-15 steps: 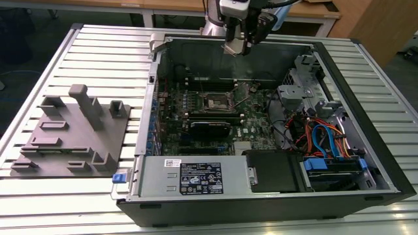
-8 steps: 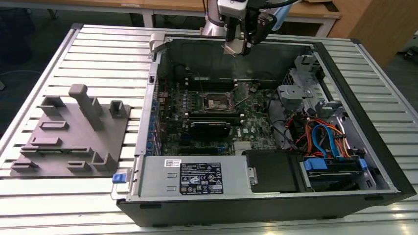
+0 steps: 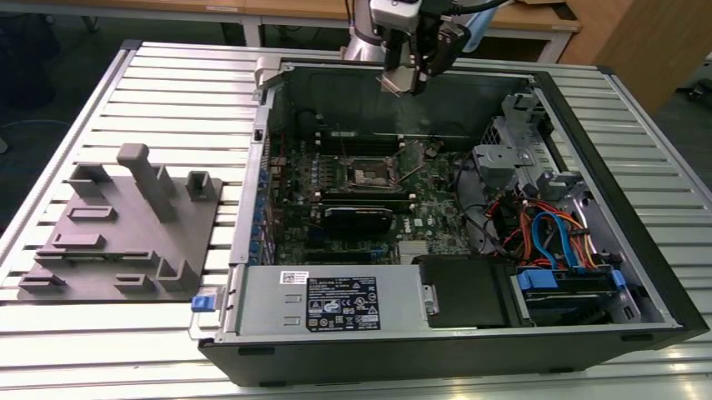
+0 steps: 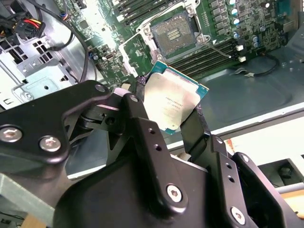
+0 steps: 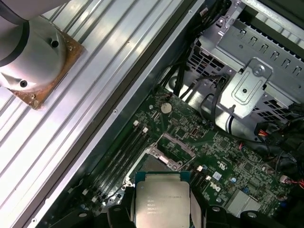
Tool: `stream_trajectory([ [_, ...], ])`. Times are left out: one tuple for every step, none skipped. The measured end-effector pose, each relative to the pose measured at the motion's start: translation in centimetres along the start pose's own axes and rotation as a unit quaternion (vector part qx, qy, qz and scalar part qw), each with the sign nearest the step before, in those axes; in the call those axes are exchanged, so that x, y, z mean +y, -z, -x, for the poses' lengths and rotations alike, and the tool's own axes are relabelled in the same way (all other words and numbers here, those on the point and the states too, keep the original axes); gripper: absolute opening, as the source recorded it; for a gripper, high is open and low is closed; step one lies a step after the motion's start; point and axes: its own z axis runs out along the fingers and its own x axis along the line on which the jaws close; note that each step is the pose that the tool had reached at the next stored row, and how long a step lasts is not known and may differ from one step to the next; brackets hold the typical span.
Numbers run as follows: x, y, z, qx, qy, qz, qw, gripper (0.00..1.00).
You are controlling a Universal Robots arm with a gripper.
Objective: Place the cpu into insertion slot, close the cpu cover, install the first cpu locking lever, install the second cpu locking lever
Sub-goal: 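Place the cpu into insertion slot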
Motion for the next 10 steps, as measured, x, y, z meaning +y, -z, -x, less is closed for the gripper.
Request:
stream_trajectory([
  [0.0,0.0,0.0,-0.0001,-0.002,0.0,1.0,0.54],
  [0.0,-0.01,0.01,-0.0004,-0.005,0.0,0.99999,0.54],
  [0.01,-0.02,0.01,-0.0007,-0.008,0.0001,0.99997,0.54],
  [0.01,-0.03,0.01,-0.001,-0.011,0.0002,0.99993,0.54],
  [0.0,-0.05,0.0,-0.0013,-0.016,0.0003,0.99987,0.54],
  [0.0,-0.07,0.0,-0.0017,-0.02,0.0004,0.99979,0.54],
  [0.0,-0.09,0.01,-0.0021,-0.025,0.0005,0.99967,0.54],
  [0.0,-0.11,0.01,-0.0026,-0.031,0.0006,0.99952,0.54],
  [0.0,-0.13,0.01,-0.0031,-0.037,0.0007,0.99933,0.54],
  [-0.01,-0.15,0.01,-0.0035,-0.042,0.0009,0.9991,0.54],
])
